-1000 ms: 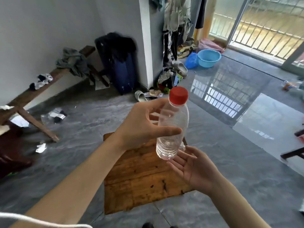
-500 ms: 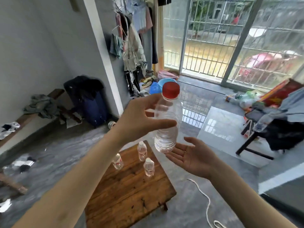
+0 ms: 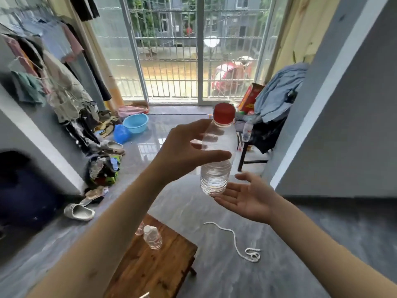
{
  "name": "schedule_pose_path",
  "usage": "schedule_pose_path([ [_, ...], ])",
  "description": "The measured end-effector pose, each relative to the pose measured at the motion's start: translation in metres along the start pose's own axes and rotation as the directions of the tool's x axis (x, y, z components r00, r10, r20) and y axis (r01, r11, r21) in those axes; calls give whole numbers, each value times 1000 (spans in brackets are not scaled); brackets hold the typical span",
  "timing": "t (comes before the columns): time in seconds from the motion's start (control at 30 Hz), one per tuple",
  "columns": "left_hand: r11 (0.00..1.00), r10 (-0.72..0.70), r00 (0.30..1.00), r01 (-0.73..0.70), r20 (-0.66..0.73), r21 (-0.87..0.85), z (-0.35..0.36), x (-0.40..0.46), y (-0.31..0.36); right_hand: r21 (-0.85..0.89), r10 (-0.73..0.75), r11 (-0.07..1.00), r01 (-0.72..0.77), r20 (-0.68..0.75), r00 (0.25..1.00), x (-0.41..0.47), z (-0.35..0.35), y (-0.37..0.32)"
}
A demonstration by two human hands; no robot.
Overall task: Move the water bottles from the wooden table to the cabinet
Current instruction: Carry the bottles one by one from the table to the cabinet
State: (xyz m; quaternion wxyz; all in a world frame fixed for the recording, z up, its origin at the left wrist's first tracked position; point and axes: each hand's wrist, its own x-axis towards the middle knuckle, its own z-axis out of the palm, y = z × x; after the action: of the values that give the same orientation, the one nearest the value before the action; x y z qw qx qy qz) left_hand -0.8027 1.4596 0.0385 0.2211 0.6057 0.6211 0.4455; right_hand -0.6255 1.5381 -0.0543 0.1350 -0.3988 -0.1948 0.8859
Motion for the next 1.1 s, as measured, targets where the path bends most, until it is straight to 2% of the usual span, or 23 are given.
schedule_pose_path([
  [0.27,980,159,960,-125,231,-153,66,18,14,201,-153,961,191,-192,969,-60,-58,26],
  [0.47,941,317,844,-221,432,-258,136,12,55,318,-257,871,375,-357,898,-119,-106,54],
  [0.63,892,434,741,-273,513,-361,187,-3,99,384,-310,779,496,-451,837,-174,-145,80],
  [0.87,845,530,581,-301,618,-442,274,-47,168,428,-353,645,633,-568,743,-263,-201,129],
  [1.1,808,586,431,-247,686,-535,360,-105,247,469,-408,446,762,-651,640,-357,-263,192],
])
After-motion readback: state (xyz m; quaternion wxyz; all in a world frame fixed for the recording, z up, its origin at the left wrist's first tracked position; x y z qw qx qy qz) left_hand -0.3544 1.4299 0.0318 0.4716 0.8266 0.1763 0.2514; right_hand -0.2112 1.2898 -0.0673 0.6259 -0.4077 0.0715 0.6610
